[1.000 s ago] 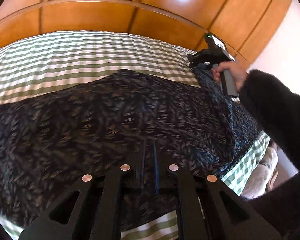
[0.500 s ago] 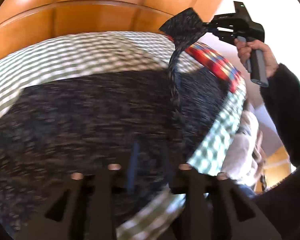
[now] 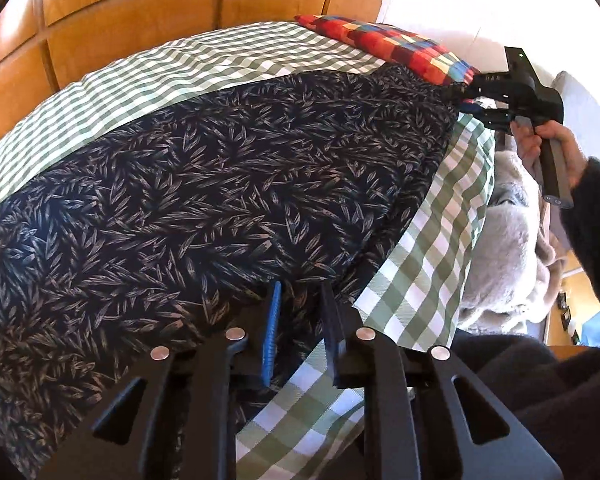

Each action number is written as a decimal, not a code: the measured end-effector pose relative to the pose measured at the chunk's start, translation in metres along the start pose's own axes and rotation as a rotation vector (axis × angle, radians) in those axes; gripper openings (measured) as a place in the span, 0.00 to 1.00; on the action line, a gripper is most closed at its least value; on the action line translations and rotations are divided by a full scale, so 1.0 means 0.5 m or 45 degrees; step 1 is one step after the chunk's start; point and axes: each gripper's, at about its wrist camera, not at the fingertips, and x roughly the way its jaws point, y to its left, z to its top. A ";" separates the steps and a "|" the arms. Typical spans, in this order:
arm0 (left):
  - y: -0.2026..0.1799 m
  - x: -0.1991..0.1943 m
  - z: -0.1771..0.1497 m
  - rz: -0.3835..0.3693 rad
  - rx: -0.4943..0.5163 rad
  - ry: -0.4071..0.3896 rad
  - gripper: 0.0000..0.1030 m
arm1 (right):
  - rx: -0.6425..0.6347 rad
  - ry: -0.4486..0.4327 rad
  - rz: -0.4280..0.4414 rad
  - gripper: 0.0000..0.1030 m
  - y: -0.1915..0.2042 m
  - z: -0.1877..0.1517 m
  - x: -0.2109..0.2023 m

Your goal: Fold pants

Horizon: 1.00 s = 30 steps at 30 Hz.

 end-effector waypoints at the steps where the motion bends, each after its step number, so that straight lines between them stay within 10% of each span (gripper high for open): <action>1: 0.000 0.001 0.001 0.004 0.004 -0.001 0.14 | 0.017 -0.012 0.009 0.16 -0.010 0.001 -0.003; 4: -0.002 -0.001 0.004 0.020 0.019 -0.009 0.06 | 0.099 -0.048 0.062 0.55 -0.040 0.015 -0.011; 10: 0.005 -0.040 0.013 -0.019 0.023 -0.066 0.01 | 0.014 -0.061 -0.065 0.14 -0.010 0.040 -0.013; 20: 0.013 -0.034 -0.007 -0.241 0.024 0.010 0.01 | -0.320 -0.244 -0.161 0.07 0.096 0.093 -0.076; 25: 0.028 -0.014 -0.006 -0.238 -0.057 0.031 0.01 | -0.207 -0.063 -0.310 0.07 -0.001 0.077 0.031; 30: 0.048 -0.063 -0.007 -0.339 -0.136 -0.039 0.01 | -0.114 -0.074 -0.218 0.16 -0.025 0.072 0.019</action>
